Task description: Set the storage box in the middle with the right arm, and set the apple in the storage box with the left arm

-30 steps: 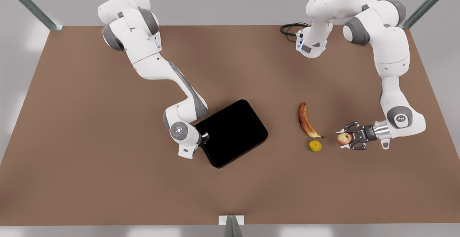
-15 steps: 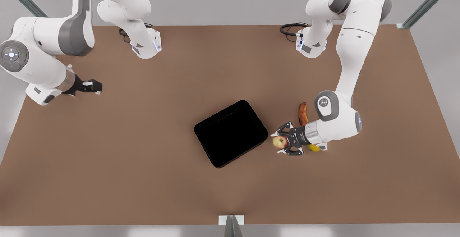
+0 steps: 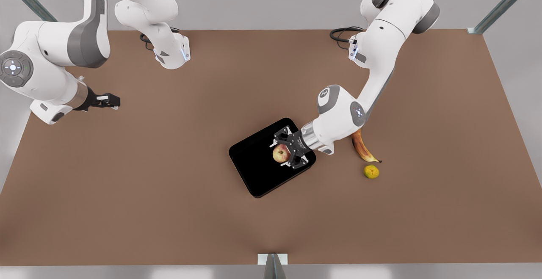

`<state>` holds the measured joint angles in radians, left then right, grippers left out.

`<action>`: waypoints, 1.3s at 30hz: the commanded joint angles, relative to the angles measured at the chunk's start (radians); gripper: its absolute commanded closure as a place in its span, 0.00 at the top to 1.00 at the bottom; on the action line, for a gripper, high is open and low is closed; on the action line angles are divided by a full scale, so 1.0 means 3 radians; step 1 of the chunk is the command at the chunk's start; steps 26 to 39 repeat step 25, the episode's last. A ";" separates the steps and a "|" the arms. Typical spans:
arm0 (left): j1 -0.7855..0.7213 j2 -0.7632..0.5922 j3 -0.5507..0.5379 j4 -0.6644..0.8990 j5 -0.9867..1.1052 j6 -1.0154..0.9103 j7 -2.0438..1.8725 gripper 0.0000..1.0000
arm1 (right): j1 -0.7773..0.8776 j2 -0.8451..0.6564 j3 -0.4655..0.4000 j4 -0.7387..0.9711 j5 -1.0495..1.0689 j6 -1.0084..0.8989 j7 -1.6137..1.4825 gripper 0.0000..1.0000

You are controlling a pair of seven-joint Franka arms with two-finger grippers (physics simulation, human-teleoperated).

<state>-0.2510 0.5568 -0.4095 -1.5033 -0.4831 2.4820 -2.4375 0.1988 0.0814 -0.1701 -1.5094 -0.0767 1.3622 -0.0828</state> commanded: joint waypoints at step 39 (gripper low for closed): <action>0.0581 -0.1601 0.0997 -0.0302 0.1600 -0.2812 0.7931 1.00 | -0.0065 -0.0021 0.0005 0.0005 0.0000 -0.0010 -0.0010 1.00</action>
